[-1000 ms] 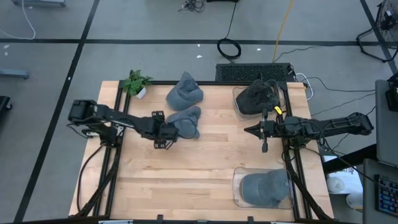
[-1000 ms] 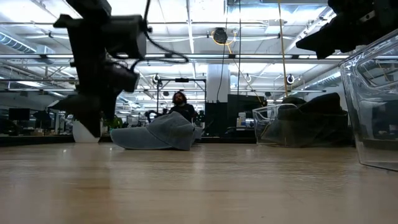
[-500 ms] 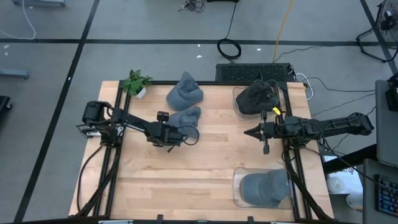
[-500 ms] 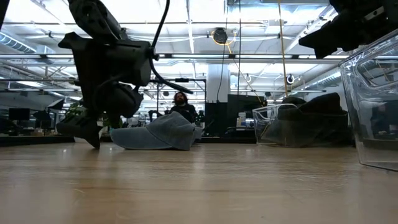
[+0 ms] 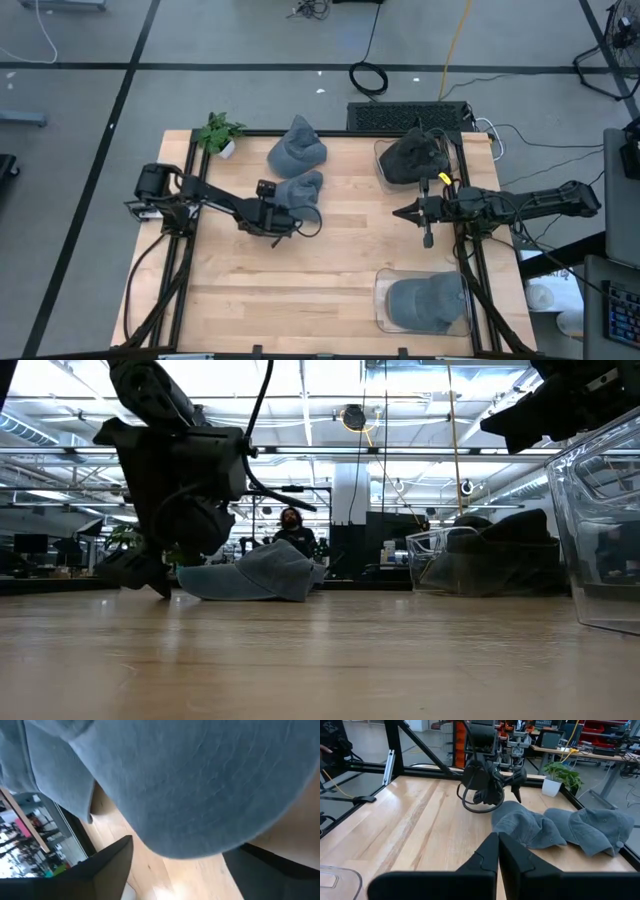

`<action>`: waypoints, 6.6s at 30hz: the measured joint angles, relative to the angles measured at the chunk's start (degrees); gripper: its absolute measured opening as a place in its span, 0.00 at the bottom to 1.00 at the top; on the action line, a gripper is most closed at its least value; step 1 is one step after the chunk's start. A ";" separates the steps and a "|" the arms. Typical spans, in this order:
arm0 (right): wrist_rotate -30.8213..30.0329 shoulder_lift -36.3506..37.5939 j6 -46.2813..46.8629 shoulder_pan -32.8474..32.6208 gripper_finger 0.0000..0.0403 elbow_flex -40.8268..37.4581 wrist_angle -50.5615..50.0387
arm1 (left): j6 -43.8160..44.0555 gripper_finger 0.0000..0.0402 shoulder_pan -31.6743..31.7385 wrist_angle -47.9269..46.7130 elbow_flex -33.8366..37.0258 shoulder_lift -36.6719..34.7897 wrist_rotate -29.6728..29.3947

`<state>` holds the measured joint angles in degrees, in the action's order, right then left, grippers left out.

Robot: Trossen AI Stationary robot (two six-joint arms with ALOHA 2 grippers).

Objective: Pick & Place hat
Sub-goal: Put the bottom gray cap into the bottom transparent bin

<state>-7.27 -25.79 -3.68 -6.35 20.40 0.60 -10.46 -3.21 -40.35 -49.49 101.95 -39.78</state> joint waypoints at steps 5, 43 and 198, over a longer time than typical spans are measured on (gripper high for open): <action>-0.02 -0.01 0.00 0.00 0.00 0.00 0.00 | 0.48 0.66 -0.22 3.13 0.06 0.13 -1.24; -0.13 -0.01 -0.17 0.00 0.00 -1.77 2.95 | -2.88 0.40 -5.66 17.87 -0.11 0.04 3.80; 40.84 -39.67 61.29 16.78 0.65 11.98 65.79 | -58.49 0.02 -22.77 41.89 -20.79 -10.91 -38.02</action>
<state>33.57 -65.46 57.60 10.43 32.38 66.39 -68.95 -25.98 1.54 -70.28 91.05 -77.80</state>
